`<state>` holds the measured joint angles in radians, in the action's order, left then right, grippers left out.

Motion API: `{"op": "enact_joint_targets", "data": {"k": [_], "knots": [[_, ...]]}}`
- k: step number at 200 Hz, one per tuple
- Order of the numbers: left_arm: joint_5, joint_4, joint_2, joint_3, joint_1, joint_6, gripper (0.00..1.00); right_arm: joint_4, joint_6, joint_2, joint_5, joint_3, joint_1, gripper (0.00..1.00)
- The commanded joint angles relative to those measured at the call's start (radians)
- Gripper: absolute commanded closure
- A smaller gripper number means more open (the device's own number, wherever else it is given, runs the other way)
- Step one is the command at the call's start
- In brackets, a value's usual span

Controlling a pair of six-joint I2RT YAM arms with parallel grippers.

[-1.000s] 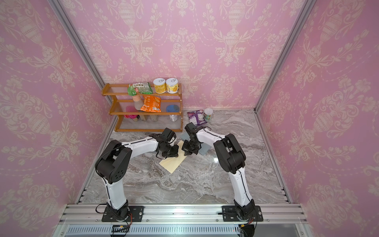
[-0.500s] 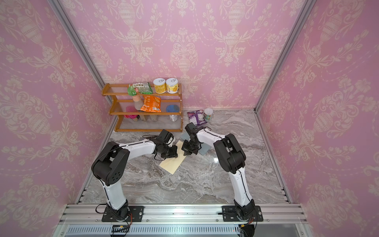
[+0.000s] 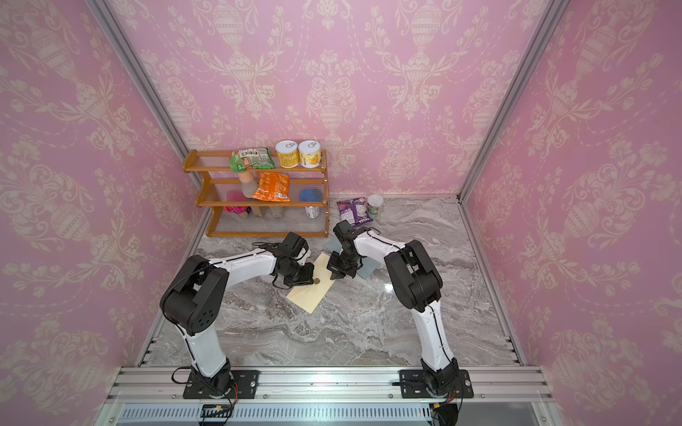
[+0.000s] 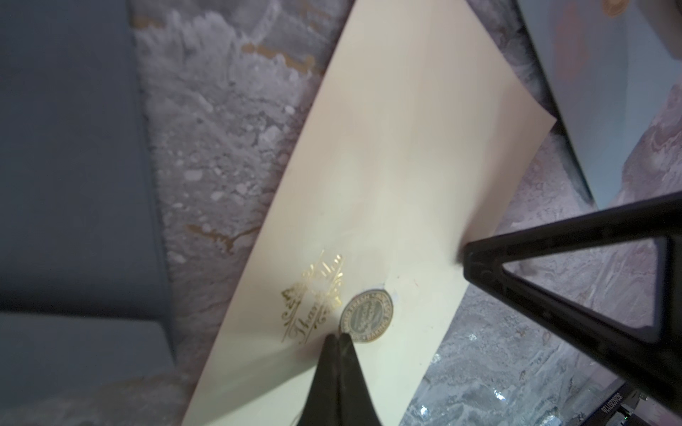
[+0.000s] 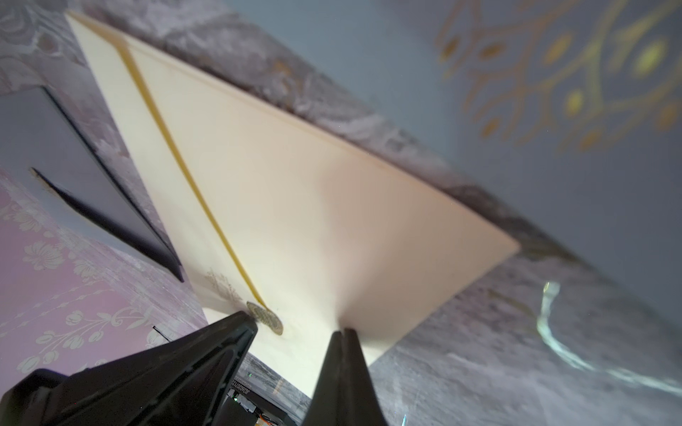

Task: Fold the letter paper in half and place it into the envelope
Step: Fold the envelope flap on the envelope.

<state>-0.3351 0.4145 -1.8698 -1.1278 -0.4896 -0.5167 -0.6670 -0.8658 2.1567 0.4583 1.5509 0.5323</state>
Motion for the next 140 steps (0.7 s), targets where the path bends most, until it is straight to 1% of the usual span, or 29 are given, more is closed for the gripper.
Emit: {"op": "enact_joint_targets", "data": {"k": [1,26,61,85,117,140], "knots": [[0.026,0.049,-0.093,-0.031,-0.025,-0.027,1.0,-0.038,-0.014,0.079,-0.089,-0.05,-0.002,1.0],[0.016,0.017,-0.134,-0.047,-0.027,-0.072,1.0,-0.019,-0.025,0.079,-0.077,-0.064,-0.001,1.0],[0.02,0.001,-0.154,-0.026,-0.026,-0.089,1.0,-0.017,-0.026,0.075,-0.074,-0.069,-0.002,1.0],[0.026,0.015,-0.114,0.015,-0.02,-0.064,1.0,-0.014,-0.025,0.077,-0.072,-0.069,-0.004,1.0],[0.058,0.078,-0.023,0.074,-0.016,0.022,1.0,-0.018,-0.019,0.079,-0.073,-0.065,-0.005,1.0],[0.062,0.103,0.026,0.109,-0.017,0.055,1.0,-0.015,-0.02,0.085,-0.072,-0.061,-0.006,1.0]]}}
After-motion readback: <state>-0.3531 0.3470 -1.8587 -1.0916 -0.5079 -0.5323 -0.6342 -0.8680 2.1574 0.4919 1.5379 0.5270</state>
